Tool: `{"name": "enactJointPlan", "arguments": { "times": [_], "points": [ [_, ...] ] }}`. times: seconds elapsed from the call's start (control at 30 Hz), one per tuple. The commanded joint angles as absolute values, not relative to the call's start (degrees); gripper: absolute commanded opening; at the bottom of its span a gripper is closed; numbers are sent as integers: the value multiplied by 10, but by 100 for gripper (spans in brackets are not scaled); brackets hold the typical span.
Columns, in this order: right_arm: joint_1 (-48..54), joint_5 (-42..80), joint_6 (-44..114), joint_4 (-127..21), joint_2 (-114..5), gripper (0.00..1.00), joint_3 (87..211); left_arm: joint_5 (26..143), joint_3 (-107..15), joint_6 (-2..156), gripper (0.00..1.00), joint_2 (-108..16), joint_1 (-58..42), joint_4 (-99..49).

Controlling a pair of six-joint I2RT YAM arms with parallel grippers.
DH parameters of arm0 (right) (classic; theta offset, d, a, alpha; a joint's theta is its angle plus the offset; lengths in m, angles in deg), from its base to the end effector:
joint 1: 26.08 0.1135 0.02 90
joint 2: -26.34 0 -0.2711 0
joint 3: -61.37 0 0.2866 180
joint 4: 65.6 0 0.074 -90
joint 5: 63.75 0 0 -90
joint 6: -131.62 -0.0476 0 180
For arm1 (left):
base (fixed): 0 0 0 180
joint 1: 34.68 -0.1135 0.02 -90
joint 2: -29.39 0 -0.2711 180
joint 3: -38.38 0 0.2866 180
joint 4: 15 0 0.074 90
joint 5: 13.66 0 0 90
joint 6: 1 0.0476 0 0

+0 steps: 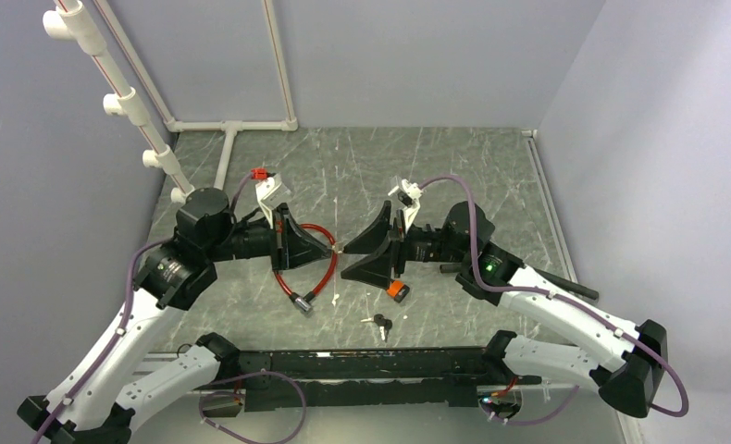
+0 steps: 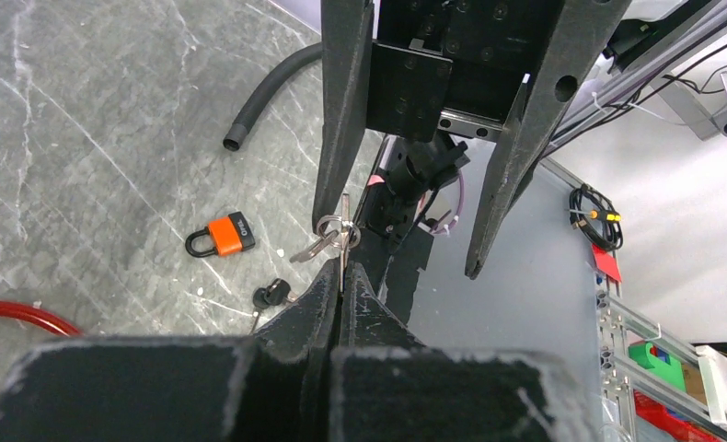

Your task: Unlock with the key

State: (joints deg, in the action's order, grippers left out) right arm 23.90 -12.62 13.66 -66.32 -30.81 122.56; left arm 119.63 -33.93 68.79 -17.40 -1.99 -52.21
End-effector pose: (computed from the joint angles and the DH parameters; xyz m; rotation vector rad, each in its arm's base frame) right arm 0.1504 0.2256 0.3707 -0.9174 1.4688 1.5488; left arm 0.1502 -0.1352 0.4126 0.7846 1.7501 -1.3103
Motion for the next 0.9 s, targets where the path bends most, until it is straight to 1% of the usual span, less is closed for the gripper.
{"name": "enactJointPlan", "arguments": {
  "times": [0.0, 0.23, 0.27, 0.37, 0.57, 0.87],
  "points": [
    [241, -114, 143, -691, -306, 70, 1244, 1204, -338, 691, 0, -174, -22, -510],
    [241, -85, 151, -694, -325, 71, 1255, 1215, -337, 690, 0, -174, -22, -505],
    [241, -87, 151, -698, -327, 70, 1255, 1217, -336, 690, 0, -174, -22, -505],
    [241, -95, 147, -708, -334, 58, 1258, 1216, -336, 690, 0, -173, -22, -506],
    [241, -104, 137, -724, -332, 45, 1260, 1210, -335, 691, 0, -171, -22, -510],
    [241, -106, 136, -738, -330, 45, 1254, 1212, -331, 689, 0, -173, -22, -506]
  ]
}}
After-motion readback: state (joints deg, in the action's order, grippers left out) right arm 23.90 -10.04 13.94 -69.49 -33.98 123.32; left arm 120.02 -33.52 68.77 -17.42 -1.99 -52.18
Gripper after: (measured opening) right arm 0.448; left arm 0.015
